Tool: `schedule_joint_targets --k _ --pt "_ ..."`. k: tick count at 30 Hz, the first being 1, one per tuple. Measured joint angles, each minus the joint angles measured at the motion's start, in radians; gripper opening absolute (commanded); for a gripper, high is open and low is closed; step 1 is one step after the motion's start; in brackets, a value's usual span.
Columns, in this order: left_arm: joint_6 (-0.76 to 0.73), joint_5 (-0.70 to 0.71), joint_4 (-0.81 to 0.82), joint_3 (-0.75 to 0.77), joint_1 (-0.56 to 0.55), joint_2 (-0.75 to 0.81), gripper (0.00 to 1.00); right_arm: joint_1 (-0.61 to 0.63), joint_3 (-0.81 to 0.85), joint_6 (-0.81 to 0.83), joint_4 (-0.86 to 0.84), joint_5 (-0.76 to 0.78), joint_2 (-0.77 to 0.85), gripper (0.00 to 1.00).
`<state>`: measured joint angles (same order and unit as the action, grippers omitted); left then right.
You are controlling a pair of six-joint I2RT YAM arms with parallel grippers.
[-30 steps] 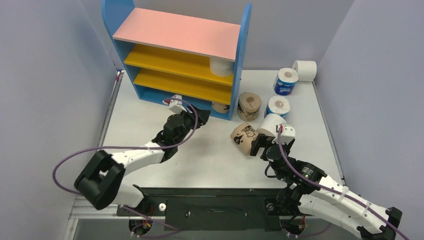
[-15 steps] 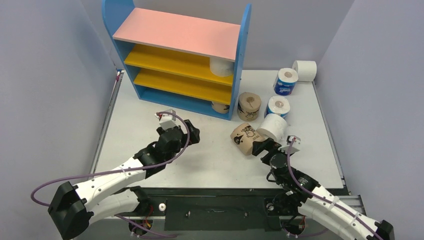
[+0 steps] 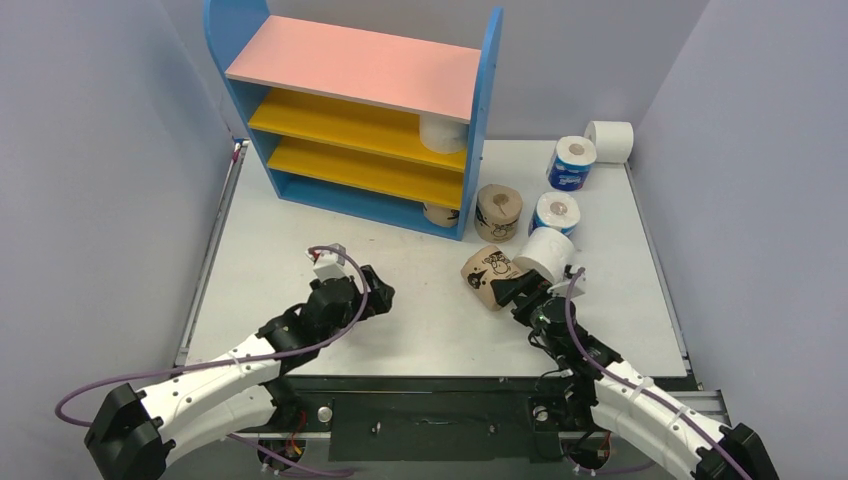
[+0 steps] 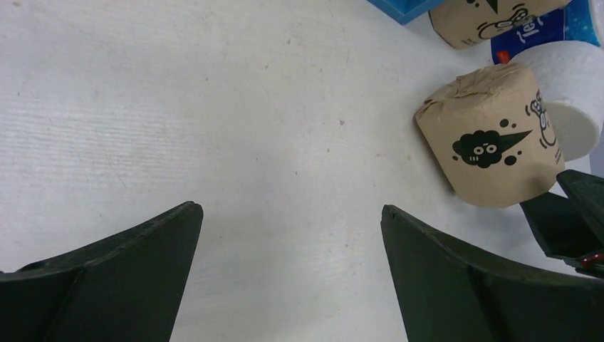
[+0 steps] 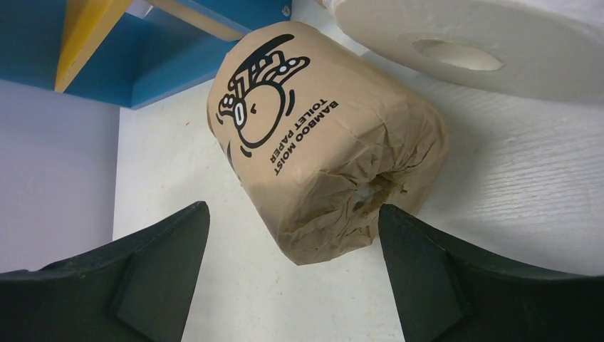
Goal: Place and organize the paper towels onto the shelf
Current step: Adjust the paper towel at the center of the board.
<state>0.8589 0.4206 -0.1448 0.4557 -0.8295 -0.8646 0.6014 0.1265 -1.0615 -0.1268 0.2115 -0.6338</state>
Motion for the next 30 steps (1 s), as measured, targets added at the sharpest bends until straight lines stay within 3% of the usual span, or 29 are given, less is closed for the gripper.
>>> schedule_joint_targets --k 5,17,30 --pt "0.033 -0.04 0.036 -0.072 0.0 0.04 0.97 -0.024 0.0 -0.002 -0.061 -0.042 -0.06 0.81" --pt "0.065 -0.059 0.099 -0.092 0.0 0.07 0.97 -0.073 0.0 0.001 -0.217 -0.106 -0.22 0.7" --pt "0.078 -0.058 0.119 -0.122 0.0 0.078 0.98 -0.079 -0.041 0.002 -0.412 -0.146 -0.325 0.65"
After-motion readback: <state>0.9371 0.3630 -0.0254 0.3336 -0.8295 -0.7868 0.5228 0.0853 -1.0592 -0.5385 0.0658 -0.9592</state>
